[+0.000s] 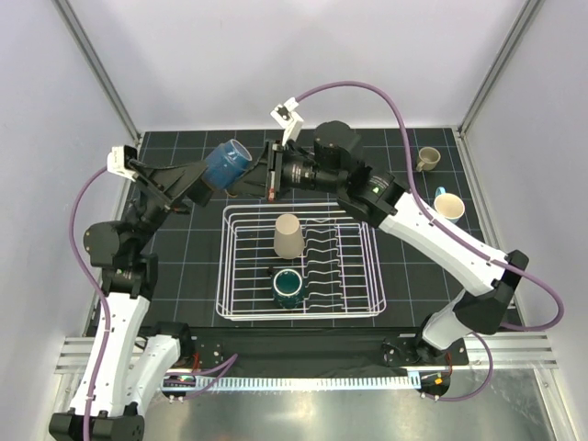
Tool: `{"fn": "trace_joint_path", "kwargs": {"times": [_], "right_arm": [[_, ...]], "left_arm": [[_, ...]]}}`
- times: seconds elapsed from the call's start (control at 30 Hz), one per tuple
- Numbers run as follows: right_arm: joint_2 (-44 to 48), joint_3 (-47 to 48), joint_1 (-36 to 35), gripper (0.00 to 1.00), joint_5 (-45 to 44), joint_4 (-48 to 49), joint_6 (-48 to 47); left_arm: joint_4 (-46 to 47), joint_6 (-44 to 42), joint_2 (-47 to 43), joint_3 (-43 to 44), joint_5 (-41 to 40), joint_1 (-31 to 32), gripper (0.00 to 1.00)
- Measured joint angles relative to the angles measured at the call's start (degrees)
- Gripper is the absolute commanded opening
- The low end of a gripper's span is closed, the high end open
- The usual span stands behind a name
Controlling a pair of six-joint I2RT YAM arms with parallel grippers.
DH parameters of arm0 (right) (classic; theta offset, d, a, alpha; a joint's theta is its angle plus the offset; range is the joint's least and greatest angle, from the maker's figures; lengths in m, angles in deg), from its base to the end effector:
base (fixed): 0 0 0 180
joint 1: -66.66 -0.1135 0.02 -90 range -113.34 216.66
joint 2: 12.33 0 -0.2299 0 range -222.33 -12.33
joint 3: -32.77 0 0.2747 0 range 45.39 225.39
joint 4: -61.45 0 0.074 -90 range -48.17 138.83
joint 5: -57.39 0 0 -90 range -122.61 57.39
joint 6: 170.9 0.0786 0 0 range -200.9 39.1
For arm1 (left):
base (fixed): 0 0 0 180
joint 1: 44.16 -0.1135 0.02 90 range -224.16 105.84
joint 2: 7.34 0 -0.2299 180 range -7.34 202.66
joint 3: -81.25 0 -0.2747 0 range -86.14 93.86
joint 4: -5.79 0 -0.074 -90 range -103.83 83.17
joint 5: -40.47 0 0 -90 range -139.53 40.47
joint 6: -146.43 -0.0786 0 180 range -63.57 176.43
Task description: Load the cups into the dish rack
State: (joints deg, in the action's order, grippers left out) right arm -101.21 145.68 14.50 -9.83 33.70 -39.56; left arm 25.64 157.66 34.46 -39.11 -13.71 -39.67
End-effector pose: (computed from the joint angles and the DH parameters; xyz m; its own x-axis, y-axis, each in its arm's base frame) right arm 0.2291 0.3445 0.4457 -0.6674 0.1336 -0.7326 -0.6984 0.2294 0.6780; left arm 0.2148 -0.0630 0.4351 -0.6338 -0.7480 -0.1968 0.4956 -0.1973 -0.8459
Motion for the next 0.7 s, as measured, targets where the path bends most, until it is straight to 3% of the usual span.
{"fn": "trace_joint_path", "kwargs": {"times": [0.13, 0.37, 0.53, 0.7], "right_arm": [[3.3, -4.9, 1.4, 0.04, -4.4, -4.4, -1.8], [14.1, -17.3, 5.7, 0.04, -18.9, -15.6, -7.5], [21.5, -28.5, 7.8, 0.04, -29.2, -21.4, -10.5], [25.7, -39.4, 10.5, 0.04, -35.1, -23.3, -11.2]], "left_arm": [[-12.0, -5.8, -0.1, 1.6, 2.7, 0.1, 0.81], [-47.5, -26.9, 3.3, 16.0, 3.3, 0.4, 0.81], [-58.7, -34.8, 3.7, 18.1, 2.6, 0.4, 0.81], [-63.3, -37.2, 4.8, 18.1, 2.1, 0.4, 0.8]]}}
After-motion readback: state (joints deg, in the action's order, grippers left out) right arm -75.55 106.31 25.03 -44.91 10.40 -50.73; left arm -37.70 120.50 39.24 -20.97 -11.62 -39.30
